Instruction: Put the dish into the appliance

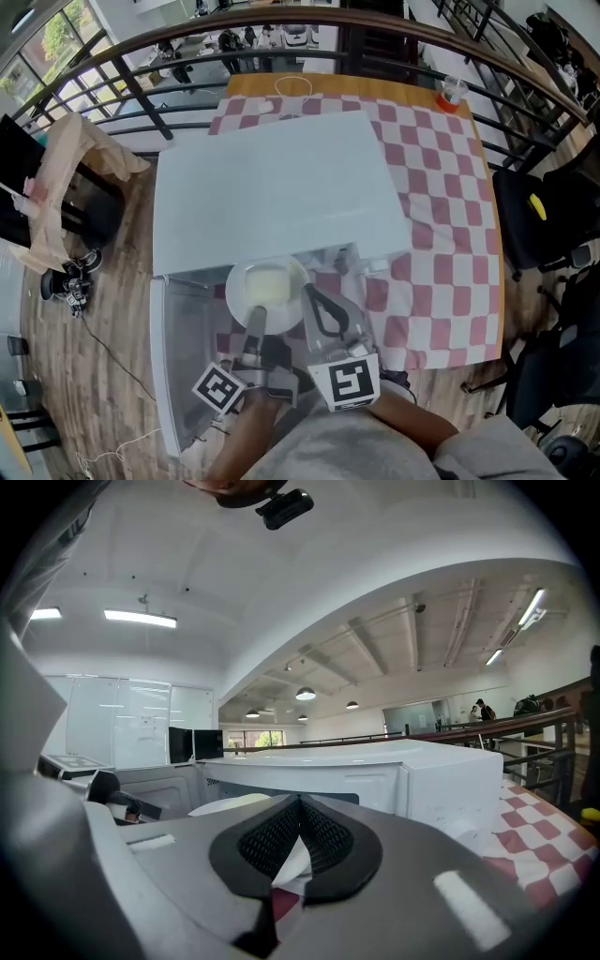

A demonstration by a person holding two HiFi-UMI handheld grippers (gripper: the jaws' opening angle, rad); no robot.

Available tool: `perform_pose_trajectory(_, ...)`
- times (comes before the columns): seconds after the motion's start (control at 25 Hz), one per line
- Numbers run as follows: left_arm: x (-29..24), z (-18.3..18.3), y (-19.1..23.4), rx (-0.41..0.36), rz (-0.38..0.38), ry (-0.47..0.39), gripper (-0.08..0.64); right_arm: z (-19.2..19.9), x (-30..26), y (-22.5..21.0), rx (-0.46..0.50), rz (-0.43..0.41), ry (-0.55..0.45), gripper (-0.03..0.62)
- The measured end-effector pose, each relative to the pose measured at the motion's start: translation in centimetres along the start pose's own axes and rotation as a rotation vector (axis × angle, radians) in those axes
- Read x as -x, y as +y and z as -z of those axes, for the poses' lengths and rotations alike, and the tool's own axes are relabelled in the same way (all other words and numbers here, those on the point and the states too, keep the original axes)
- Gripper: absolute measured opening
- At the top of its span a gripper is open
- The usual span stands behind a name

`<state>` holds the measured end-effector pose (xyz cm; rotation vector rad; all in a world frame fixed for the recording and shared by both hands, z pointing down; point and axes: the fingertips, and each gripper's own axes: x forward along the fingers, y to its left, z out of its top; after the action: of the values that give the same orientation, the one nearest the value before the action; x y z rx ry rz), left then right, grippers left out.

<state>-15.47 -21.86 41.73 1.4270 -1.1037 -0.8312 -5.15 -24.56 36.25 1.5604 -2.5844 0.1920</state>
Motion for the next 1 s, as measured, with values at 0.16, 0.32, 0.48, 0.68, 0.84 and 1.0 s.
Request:
perform_pose_trajectory(0.16,-0.5,0.1,0.4,0.006,-0.004,-0.007,0.028,0.2,-0.5,-0.2,-0.006,-0.012,0.0,-0.002)
perform_pose_trajectory(0.32,-0.7,-0.1,1.0,-0.005,-0.016,-0.016,0.028,0.2,-0.8,0.1,-0.013,-0.026,-0.004,-0.002)
perform_pose_trajectory(0.48,-1.2,-0.4,2.0,-0.008,-0.034,-0.022,0.028,0.6,-1.1,0.3,-0.009,-0.038,-0.005,-0.002)
perform_pose_trajectory(0.68,-2.3,-1.0,3.9,-0.011,-0.048,-0.025,0.028,1.3,-1.8,0.6,0.023,-0.056,0.009,-0.002)
perform_pose_trajectory(0.84,-3.6,-1.9,5.9,-0.004,-0.061,-0.026,0.028,1.5,-2.7,0.6,0.052,-0.068,0.004,-0.002)
perform_pose_trajectory(1.0,-5.2,-2.6,7.5,0.022,-0.068,-0.038,0.028,2.4,-3.2,0.4,0.068,-0.071,0.022,-0.002)
